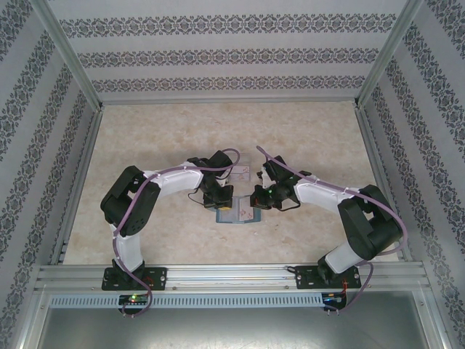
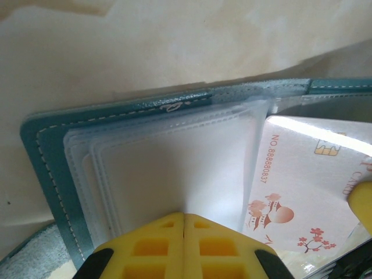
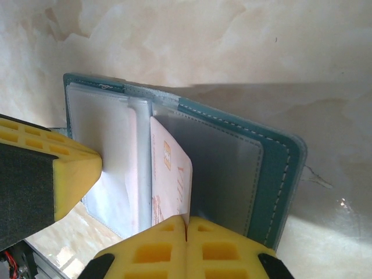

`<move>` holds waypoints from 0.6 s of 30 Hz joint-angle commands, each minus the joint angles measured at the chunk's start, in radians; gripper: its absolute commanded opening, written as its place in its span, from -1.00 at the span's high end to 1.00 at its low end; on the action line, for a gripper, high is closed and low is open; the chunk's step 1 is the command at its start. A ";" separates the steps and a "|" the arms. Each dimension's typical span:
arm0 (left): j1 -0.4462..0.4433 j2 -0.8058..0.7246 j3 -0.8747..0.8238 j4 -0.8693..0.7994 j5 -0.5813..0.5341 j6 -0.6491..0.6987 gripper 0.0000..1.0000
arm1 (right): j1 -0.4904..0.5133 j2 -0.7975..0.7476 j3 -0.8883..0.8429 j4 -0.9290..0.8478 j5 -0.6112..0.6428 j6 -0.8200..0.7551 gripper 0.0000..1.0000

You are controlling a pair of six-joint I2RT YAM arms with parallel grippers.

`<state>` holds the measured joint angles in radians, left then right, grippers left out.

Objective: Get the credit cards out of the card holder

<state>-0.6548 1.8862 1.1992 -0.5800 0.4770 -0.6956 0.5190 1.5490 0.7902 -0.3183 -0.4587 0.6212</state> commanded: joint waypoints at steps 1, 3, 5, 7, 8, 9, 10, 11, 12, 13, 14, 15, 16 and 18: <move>-0.010 0.020 -0.004 -0.048 -0.024 0.007 0.93 | -0.006 -0.017 0.015 -0.017 0.025 0.006 0.90; -0.010 0.022 -0.004 -0.048 -0.023 0.008 0.93 | 0.000 -0.015 0.012 0.006 0.008 0.027 0.87; -0.010 0.022 -0.004 -0.047 -0.022 0.008 0.93 | 0.006 -0.013 0.011 0.022 -0.003 0.047 0.77; -0.010 0.022 -0.005 -0.043 -0.017 0.005 0.93 | 0.014 -0.014 0.009 0.038 -0.017 0.066 0.69; -0.011 0.022 -0.007 -0.036 -0.008 0.003 0.93 | 0.016 -0.011 0.010 0.046 -0.030 0.076 0.66; -0.010 0.022 -0.008 -0.031 -0.001 0.001 0.93 | 0.016 -0.009 0.010 0.052 -0.044 0.083 0.65; -0.012 0.022 -0.008 -0.028 0.002 0.000 0.93 | 0.018 -0.009 0.012 0.053 -0.053 0.091 0.64; -0.010 0.022 -0.010 -0.025 0.003 0.000 0.93 | 0.019 -0.009 0.013 0.051 -0.059 0.097 0.64; -0.010 0.022 -0.009 -0.027 0.003 -0.001 0.93 | 0.020 -0.007 0.015 0.048 -0.067 0.101 0.63; -0.011 0.021 -0.011 -0.028 0.001 0.002 0.93 | 0.022 -0.005 0.016 0.041 -0.072 0.104 0.63; -0.011 0.020 -0.012 -0.027 0.000 0.002 0.93 | 0.022 -0.002 0.018 0.032 -0.077 0.104 0.63; -0.010 0.021 -0.015 -0.025 0.001 0.000 0.93 | 0.024 0.002 0.021 0.024 -0.082 0.104 0.62; -0.010 0.021 -0.016 -0.023 0.001 -0.001 0.93 | 0.027 0.005 0.022 0.019 -0.086 0.105 0.62; -0.010 0.020 -0.018 -0.020 0.003 -0.003 0.93 | 0.031 0.014 0.023 0.011 -0.087 0.106 0.63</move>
<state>-0.6548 1.8862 1.1988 -0.5793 0.4789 -0.6960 0.5354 1.5494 0.7902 -0.2859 -0.5182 0.7097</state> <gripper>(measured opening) 0.043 0.188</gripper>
